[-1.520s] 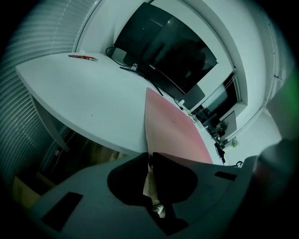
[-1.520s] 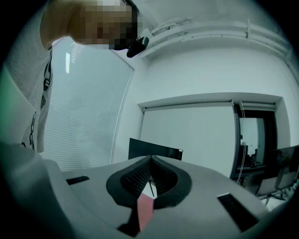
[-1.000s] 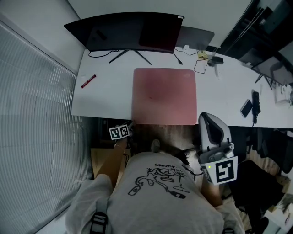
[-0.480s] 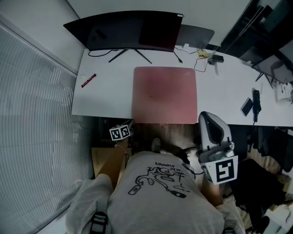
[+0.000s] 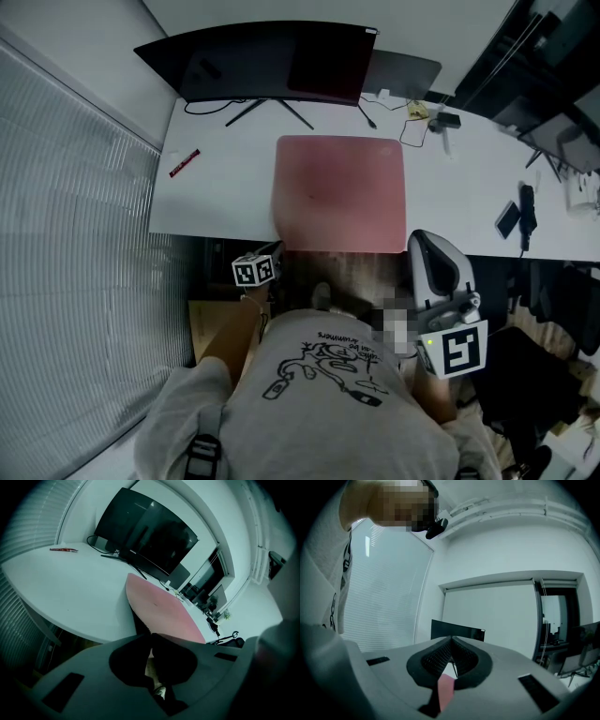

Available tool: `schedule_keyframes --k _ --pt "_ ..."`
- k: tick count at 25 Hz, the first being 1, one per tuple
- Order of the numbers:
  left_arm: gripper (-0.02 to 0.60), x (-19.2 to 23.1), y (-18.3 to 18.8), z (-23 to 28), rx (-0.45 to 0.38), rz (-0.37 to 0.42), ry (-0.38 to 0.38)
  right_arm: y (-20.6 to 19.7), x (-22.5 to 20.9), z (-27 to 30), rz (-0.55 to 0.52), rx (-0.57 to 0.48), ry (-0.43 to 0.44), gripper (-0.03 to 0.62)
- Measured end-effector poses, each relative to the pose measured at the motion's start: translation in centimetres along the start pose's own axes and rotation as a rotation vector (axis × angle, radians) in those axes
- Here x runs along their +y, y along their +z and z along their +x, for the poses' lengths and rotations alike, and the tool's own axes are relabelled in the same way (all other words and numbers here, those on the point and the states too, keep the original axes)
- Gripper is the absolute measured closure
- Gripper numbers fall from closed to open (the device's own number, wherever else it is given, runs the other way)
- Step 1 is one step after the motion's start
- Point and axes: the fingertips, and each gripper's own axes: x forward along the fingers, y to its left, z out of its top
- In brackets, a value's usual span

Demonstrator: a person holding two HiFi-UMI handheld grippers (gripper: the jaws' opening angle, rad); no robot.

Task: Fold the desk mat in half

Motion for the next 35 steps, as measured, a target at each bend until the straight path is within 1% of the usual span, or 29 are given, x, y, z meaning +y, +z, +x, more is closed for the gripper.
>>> schedule_keyframes --k 4,7,10,14,17,22,25,28,29,32,35 --pt "0.549 -1.6 0.2 0.4 0.01 0.043 -0.02 0.5 0.1 -0.3 0.023 -0.026 0.013 0.585" --pt "0.549 -2.5 0.4 0.6 0.016 0.062 -0.027 0.3 -0.2 -0.6 0.022 -0.012 0.011 0.585" --pt "0.549 -3.2 0.5 0.8 0.023 0.085 -0.037 0.0 -0.6 -1.0 0.01 0.005 -0.001 0.585" --pt "0.549 -4.0 0.4 1.0 0.031 0.112 -0.047 0.7 -1.0 -1.0 0.048 -0.011 -0.04 0.585" --pt "0.549 -4.4 0.4 1.1 0.032 0.131 -0.054 0.8 -1.0 -1.2 0.05 -0.013 -0.05 0.585" --pt "0.55 -5.1 0.5 1.4 0.036 0.146 -0.056 0.4 -1.0 -1.6 0.039 -0.01 -0.037 0.585" --pt "0.549 -5.5 0.6 1.5 0.044 0.17 -0.053 0.6 -0.6 -1.7 0.04 -0.026 -0.006 0.585" --pt "0.55 -6.0 0.6 1.7 0.05 0.199 -0.058 0.5 -1.3 -1.7 0.054 -0.012 -0.052 0.585" --pt "0.55 -6.3 0.6 1.8 0.052 0.207 -0.06 0.6 -1.3 -1.8 0.053 -0.013 -0.053 0.585" --pt "0.551 -6.8 0.5 2.0 0.056 0.229 -0.064 0.6 -0.7 -2.1 0.03 -0.031 -0.002 0.585" --pt "0.551 -7.3 0.5 2.1 0.062 0.247 -0.069 0.4 -0.9 -2.2 0.02 -0.018 -0.007 0.585"
